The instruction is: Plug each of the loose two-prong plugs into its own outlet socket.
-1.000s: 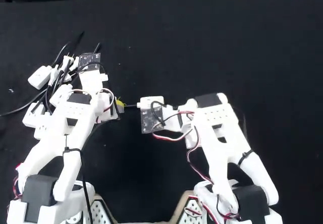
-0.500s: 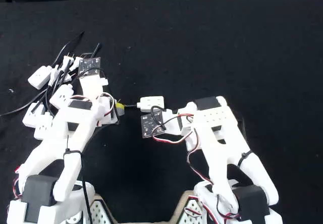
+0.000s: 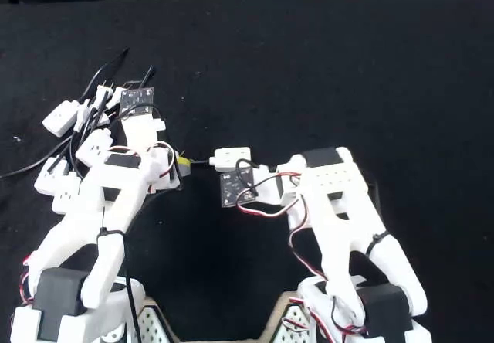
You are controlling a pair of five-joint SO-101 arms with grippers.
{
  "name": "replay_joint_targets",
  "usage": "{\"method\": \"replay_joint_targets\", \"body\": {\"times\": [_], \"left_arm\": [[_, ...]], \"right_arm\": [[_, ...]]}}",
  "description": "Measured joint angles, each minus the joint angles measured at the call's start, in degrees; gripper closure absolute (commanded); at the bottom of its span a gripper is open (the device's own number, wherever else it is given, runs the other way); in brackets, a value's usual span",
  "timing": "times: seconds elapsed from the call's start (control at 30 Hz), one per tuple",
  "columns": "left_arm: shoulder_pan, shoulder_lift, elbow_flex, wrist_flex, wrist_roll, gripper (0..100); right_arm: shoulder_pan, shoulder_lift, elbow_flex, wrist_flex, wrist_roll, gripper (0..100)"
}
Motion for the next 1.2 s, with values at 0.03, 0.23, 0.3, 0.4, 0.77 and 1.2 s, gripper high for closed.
{"method": "replay_joint_targets", "body": {"times": [0.03,0.23,0.3,0.4,0.77,1.2], "left_arm": [[0.0,0.0,0.0,0.0,0.0,73],[0.0,0.0,0.0,0.0,0.0,73],[0.0,0.0,0.0,0.0,0.0,73],[0.0,0.0,0.0,0.0,0.0,73],[0.0,0.0,0.0,0.0,0.0,73],[0.0,0.0,0.0,0.0,0.0,73]], "right_arm": [[0.0,0.0,0.0,0.0,0.0,80.5],[-0.4,-0.1,0.6,-4.2,0.0,80.7],[-1.8,-0.1,0.8,-5.4,0.0,80.7],[-2.2,0.6,-0.4,-5.9,0.0,80.5],[-3.9,16.1,-14.5,-1.1,-2.6,80.6],[-3.9,30.1,-21.6,-1.5,-2.7,80.9]]}}
